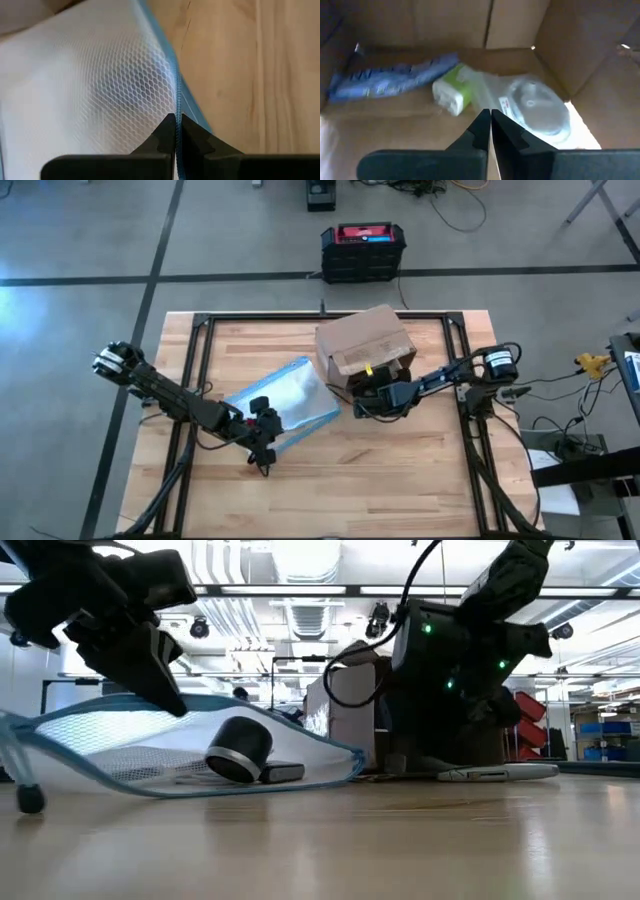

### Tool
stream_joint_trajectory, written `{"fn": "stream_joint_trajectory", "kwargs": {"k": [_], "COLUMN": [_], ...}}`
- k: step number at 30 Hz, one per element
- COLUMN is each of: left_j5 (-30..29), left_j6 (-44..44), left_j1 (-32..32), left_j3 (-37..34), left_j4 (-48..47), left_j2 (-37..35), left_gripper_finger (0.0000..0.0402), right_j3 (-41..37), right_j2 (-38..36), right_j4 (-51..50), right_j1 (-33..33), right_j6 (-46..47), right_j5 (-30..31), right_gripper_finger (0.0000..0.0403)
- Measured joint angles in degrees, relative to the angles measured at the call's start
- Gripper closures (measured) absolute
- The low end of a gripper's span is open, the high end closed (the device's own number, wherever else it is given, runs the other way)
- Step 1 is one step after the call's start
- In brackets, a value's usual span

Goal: Unpack boxes
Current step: Put the transparent earphone pouch bag into the zip bag

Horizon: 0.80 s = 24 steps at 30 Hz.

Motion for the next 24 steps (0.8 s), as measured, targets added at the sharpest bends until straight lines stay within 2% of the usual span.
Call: {"fn": "stream_joint_trajectory", "kwargs": {"k": [2,5,11,14,21,24], "left_j5": [0.51,0.82,0.87,0.87,0.92,0.94], "left_j6": [-0.36,-0.17,0.18,0.2,0.21,0.22], "left_j1": [0.0,0.0,0.0,0.0,-0.03,-0.04], "left_j3": [0.0,0.0,0.0,0.0,0.0,0.0], "left_j4": [-0.68,-0.66,-0.55,-0.55,-0.51,-0.48], "left_j2": [-0.01,-0.04,-0.19,-0.25,-0.41,-0.41], "left_gripper_finger": [0.0401,0.0401,0.0401,0.0401,0.0401,0.0401], "right_j3": [0.0,0.0,-0.2,-0.2,-0.21,-0.31], "right_j2": [-0.79,-0.92,-0.68,-0.68,-0.68,0.06], "right_j4": [0.01,-0.15,-0.19,-0.08,0.06,0.58], "right_j1": [0.0,-0.01,-1.98,-3.17,-5.15,-7.07], "right_j6": [-3.48,-5.91,-5.65,-5.64,-4.54,-4.19], "right_j5": [-2.5,-3.16,-3.42,-4.49,-3.55,-5.75], "right_gripper_finger": [0.0403,0.0403,0.0393,0.0361,0.0249,0.0222]}}
